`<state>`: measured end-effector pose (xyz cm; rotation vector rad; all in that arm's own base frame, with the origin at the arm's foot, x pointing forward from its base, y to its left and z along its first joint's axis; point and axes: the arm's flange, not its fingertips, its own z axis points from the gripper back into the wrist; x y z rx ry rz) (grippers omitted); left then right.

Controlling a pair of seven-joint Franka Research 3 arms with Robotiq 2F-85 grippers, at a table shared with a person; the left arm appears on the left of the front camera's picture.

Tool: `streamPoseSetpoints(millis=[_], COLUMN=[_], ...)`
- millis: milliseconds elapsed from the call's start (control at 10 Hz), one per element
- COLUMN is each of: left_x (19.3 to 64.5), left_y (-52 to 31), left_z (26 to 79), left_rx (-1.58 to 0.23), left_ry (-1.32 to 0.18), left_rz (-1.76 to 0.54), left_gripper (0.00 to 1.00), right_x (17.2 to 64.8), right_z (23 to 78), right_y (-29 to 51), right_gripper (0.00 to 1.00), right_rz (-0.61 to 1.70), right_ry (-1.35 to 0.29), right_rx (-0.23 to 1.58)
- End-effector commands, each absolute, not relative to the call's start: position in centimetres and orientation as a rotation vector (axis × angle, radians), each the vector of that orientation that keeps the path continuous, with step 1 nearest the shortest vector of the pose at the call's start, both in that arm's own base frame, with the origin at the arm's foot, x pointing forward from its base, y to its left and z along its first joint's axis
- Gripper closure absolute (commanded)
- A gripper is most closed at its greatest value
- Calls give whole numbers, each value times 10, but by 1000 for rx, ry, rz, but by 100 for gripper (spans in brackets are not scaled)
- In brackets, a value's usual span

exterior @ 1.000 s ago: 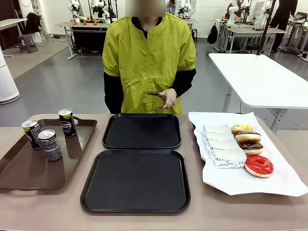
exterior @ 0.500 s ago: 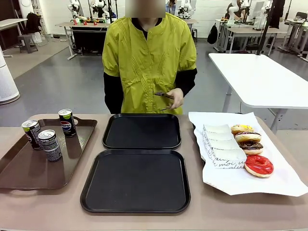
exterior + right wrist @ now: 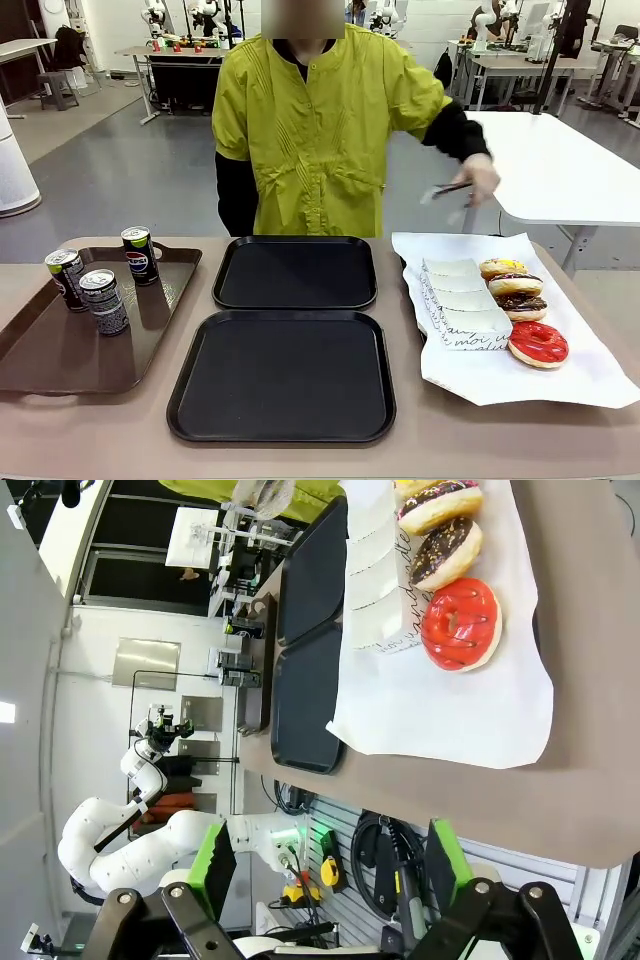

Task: Set up donuts and drinks on trays.
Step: Pick up one Pepsi coke and place it on the Flat Tray.

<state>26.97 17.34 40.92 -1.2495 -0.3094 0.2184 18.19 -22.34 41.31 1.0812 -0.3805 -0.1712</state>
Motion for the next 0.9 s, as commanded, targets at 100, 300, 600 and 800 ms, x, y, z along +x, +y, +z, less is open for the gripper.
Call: streamPoseSetpoints(millis=[100,300,600,800], left_x=[269,269,269,269], left_y=[173,173,173,173], left_z=[409,409,409,409], left_rx=[-1256,-1256,-1256,-1256], left_ry=[-315,-315,-315,-315], left_rz=[222,222,222,222], left_gripper=[0,0,0,0], right_x=[181,181,181,181], right_z=[412,412,412,412], right_y=[-223,-223,-223,-223], right_gripper=[0,0,0,0], right_rz=[-164,-164,-164,-164], right_ry=[-392,-392,-392,-392], right_rx=[1094,1094,1094,1094])
